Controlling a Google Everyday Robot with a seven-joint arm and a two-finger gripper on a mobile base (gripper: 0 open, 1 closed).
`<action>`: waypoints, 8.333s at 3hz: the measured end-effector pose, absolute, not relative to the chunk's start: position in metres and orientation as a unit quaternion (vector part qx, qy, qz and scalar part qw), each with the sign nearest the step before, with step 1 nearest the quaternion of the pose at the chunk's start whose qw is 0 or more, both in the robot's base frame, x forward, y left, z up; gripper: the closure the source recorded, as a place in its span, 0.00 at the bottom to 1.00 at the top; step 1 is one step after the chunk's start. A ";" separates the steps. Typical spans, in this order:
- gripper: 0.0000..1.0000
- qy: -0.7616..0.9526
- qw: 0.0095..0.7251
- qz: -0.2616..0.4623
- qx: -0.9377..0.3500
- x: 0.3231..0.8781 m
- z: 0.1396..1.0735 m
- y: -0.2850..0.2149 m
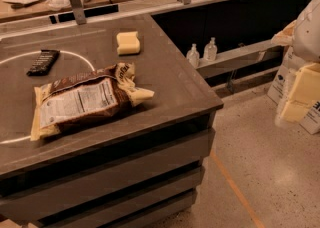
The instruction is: Pick sponge
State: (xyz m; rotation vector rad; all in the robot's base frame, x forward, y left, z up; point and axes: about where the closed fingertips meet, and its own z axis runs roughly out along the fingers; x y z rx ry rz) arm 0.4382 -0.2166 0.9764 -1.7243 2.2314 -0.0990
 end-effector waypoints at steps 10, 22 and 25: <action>0.00 0.744 0.471 0.163 -0.445 0.669 0.929 -0.063; 0.99 0.750 0.516 0.202 -0.361 0.805 0.833 0.112; 1.00 0.552 0.572 0.300 -0.527 0.776 0.945 0.163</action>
Offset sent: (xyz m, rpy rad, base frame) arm 0.0412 0.0088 -0.0002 0.2831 -0.0892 -0.0415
